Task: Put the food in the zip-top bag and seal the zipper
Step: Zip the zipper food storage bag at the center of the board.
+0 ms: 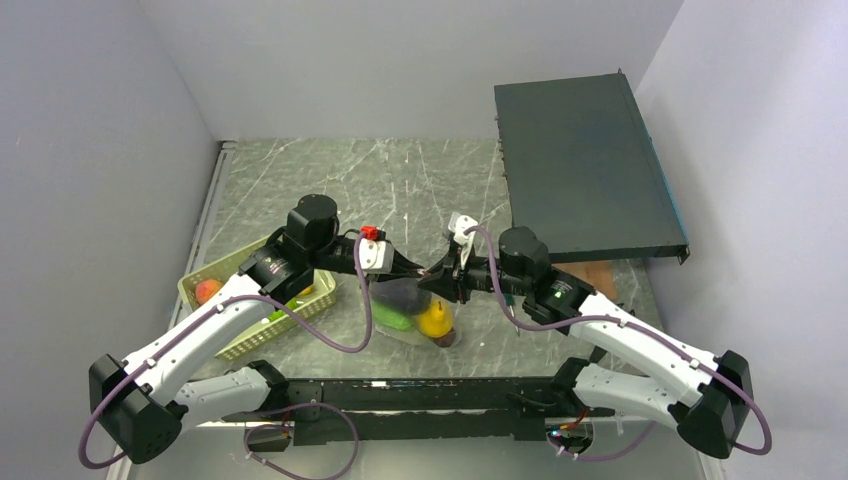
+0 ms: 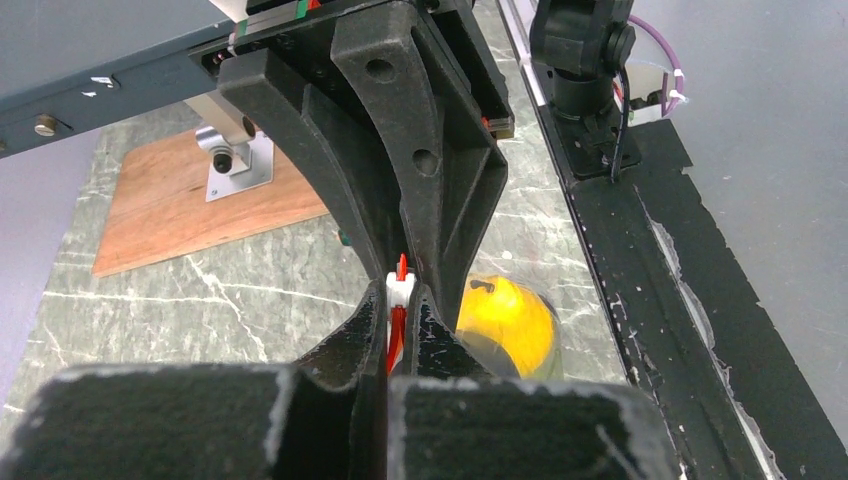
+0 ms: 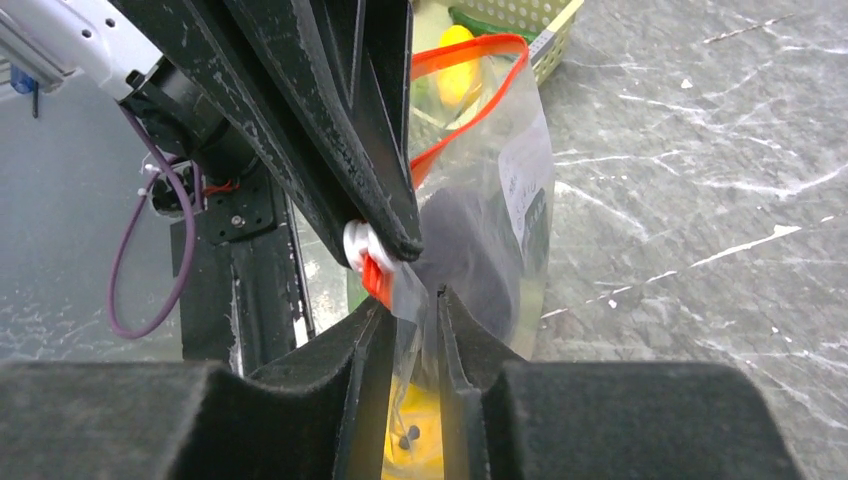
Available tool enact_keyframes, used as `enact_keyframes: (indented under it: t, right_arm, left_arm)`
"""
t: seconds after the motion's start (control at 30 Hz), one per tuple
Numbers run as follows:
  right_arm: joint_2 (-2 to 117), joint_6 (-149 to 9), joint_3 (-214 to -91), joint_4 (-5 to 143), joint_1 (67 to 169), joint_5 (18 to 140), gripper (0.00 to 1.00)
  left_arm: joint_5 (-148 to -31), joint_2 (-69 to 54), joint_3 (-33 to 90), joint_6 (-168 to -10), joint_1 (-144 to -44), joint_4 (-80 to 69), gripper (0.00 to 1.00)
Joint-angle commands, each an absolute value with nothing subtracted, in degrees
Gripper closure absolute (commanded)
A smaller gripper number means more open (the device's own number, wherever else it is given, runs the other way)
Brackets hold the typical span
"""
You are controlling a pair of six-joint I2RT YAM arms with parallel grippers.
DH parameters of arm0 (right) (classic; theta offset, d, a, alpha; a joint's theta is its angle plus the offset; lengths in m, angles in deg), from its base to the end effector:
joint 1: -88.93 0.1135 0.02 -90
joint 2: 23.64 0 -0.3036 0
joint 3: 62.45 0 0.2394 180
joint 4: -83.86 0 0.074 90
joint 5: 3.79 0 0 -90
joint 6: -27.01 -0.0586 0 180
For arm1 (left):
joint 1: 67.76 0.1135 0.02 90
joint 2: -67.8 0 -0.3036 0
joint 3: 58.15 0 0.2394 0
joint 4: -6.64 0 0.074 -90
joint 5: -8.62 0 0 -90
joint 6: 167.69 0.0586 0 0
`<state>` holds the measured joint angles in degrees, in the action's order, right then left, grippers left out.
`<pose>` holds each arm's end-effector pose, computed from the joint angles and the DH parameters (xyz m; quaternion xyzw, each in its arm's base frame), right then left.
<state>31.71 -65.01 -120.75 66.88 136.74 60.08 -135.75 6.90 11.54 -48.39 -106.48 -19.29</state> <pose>0.1214 0.1724 0.3449 -0.4269 0.6532 0.4142 0.4687 0.1358 -0.1699 0.3835 0.6252 0.4415 -0.4097 0.4963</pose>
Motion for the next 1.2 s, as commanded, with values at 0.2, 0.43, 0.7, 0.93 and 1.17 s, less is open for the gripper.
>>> enact_keyframes:
  t: [0.2, 0.43, 0.7, 0.93, 1.17]
  right_arm:
    - [34.6, -64.6, -125.6, 71.2, 136.5, 56.9, 0.77]
    - [34.2, -65.8, -125.3, 71.2, 136.5, 58.4, 1.0]
    - [30.4, -70.5, -122.4, 72.1, 136.5, 66.4, 1.0]
    - [27.4, -74.8, -120.9, 72.1, 136.5, 74.3, 1.0]
    - [24.5, -76.9, -119.9, 73.2, 136.5, 76.7, 1.0]
  left_arm:
    - [-138.3, 7.5, 12.9, -47.3, -106.4, -19.0, 1.0]
    - [-136.3, 7.6, 12.5, -48.6, -106.4, -18.1, 1.0]
    - [-131.5, 7.1, 12.5, -51.4, -106.4, -16.6, 1.0]
    - [-129.6, 6.8, 12.2, -51.2, -106.4, -16.5, 1.0]
    - [-127.3, 6.8, 12.0, -50.6, -106.4, -16.7, 1.0]
